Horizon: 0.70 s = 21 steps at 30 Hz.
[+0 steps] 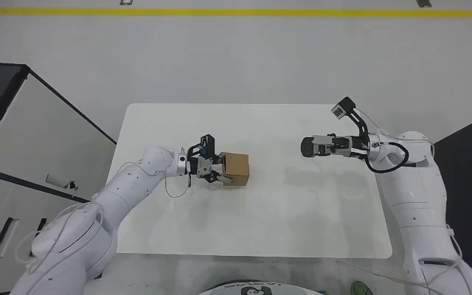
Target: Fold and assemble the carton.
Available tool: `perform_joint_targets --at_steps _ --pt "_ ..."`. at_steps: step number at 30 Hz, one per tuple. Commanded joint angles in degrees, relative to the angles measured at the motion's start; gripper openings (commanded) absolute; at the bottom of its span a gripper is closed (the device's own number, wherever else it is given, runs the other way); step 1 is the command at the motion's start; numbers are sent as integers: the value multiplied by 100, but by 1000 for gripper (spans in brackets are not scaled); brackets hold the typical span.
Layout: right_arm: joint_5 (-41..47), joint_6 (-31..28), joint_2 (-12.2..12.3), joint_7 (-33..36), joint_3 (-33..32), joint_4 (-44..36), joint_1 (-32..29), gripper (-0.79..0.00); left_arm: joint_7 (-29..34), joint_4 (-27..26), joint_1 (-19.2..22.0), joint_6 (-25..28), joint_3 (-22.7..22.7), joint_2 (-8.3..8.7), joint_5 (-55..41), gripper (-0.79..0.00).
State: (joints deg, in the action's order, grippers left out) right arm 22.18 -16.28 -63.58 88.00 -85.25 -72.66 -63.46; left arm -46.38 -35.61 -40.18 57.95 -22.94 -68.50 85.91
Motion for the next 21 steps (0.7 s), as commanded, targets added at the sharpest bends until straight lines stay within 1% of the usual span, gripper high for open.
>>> perform_joint_targets --at_steps 1,9,15,16,21 --pt "0 0 0 0 0 0 0 0 -14 90 14 -19 22 -45 7 -785" --pt "0 0 0 0 0 0 0 0 -61 437 80 -67 107 -207 97 -776" --pt "0 0 0 0 0 0 0 0 -97 650 101 -102 158 -313 138 -674" --pt "0 0 0 0 0 0 0 0 -102 676 104 -107 164 -327 138 -671" --pt "0 0 0 0 0 0 0 0 -122 783 112 -127 203 -380 155 -591"
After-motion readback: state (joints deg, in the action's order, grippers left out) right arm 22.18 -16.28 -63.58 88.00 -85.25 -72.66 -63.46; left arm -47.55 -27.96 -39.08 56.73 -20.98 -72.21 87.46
